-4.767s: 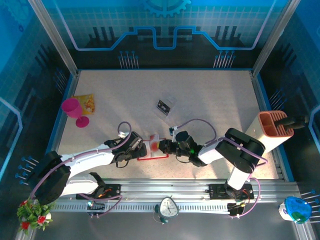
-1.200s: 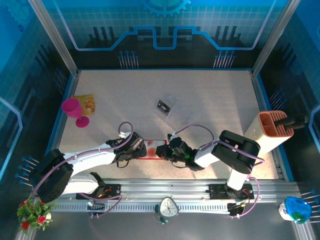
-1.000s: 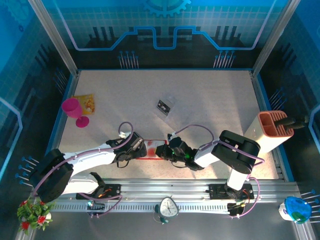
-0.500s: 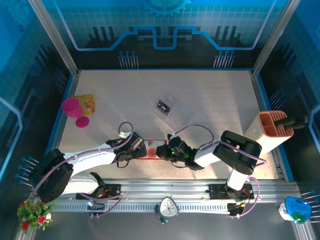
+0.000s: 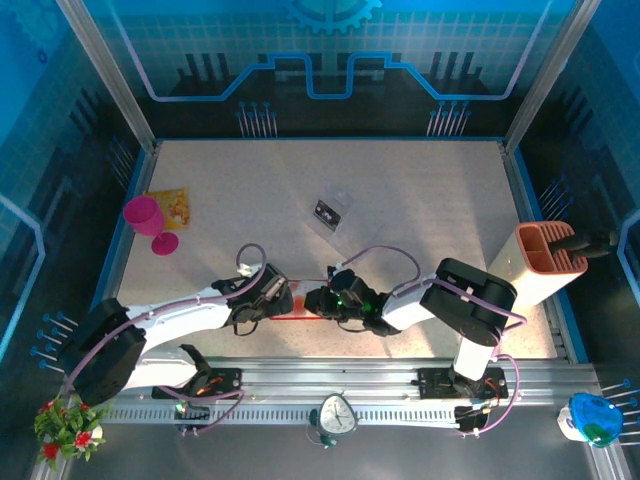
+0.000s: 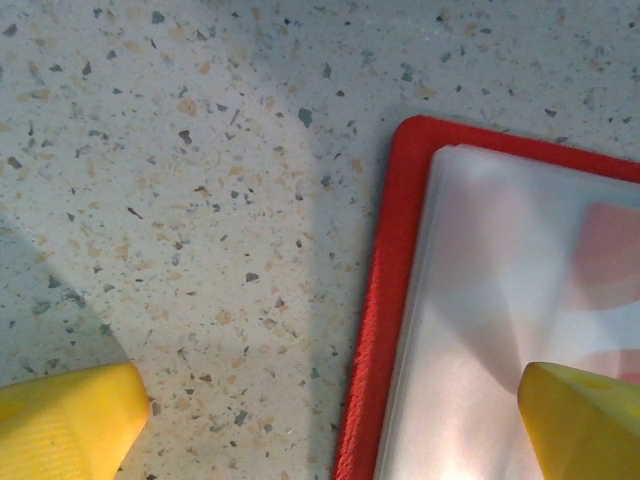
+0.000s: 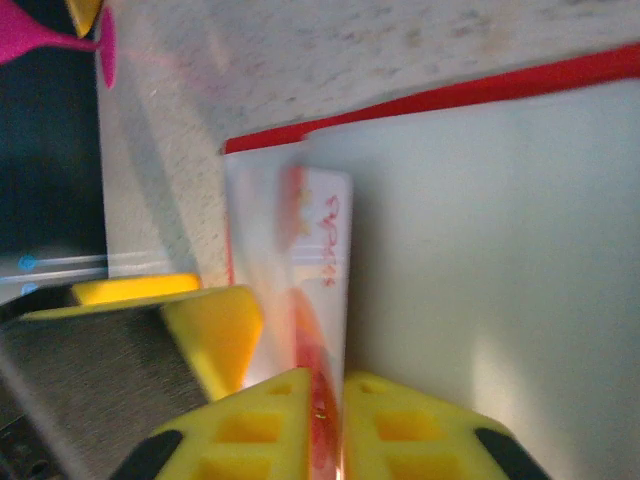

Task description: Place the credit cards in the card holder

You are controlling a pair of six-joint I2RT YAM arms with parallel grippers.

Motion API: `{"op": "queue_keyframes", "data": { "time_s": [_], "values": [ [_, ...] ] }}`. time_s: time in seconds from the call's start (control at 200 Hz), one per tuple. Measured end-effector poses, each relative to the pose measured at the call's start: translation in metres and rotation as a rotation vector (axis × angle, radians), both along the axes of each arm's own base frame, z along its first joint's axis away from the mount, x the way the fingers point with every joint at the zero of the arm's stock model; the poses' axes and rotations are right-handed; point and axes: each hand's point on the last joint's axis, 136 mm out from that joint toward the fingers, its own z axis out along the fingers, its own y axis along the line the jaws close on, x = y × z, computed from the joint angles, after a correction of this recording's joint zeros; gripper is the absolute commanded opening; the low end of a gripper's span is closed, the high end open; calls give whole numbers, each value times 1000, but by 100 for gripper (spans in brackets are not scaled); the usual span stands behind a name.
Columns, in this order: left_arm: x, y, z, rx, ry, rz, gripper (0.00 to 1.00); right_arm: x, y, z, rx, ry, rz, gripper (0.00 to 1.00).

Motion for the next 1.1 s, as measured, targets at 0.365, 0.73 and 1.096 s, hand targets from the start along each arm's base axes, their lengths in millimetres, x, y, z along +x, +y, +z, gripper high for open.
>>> {"op": "queue_keyframes", "data": {
  "time_s": [0.365,0.73,1.096],
  "values": [
    [7,22,16,-43,-16,103,99,-5,-22,29,-169,-59,146,39],
    [5,42,13,-9,11,142,99,18,-11,55,-323,-190,307,13],
    [-2,46,-1,43,76,121,99,9,-1,16,-484,-174,424,9]
  ]
}}
